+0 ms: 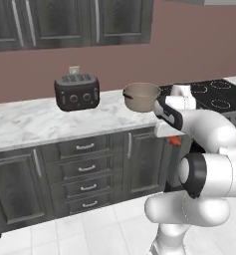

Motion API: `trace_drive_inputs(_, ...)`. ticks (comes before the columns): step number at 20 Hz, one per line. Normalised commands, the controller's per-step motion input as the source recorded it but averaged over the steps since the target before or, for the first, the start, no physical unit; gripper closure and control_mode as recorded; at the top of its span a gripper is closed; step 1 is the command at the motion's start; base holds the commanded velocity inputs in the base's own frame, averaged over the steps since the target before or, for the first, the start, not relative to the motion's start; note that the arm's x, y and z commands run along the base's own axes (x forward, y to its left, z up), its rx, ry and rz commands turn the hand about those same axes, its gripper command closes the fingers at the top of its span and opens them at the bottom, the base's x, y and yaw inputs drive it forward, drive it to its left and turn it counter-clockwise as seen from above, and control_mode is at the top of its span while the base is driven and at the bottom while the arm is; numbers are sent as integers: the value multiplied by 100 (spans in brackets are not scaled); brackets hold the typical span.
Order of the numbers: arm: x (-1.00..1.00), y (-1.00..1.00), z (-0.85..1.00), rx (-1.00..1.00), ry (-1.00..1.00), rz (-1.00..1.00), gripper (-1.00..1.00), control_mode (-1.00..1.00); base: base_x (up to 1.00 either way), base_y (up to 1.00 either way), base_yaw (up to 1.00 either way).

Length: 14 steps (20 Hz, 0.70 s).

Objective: Turn on the sink faucet. Then move the sweet potato from the counter to the sink. Turn off the sink. Move the vegetable from the sink to the pot next to the stove. Finally move the pot to the front center burner.

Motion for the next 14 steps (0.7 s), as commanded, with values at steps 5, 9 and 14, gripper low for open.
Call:
trace_drive_inputs(5, 0, 0, 0, 0, 0, 0, 100, 100, 56, -90, 0)
trace_drive_inputs(9, 0, 0, 0, 0, 0, 0, 100, 100, 72, -91, 5)
trace_drive_inputs(14, 0, 0, 0, 0, 0, 0, 100, 100, 82, -79, 14)
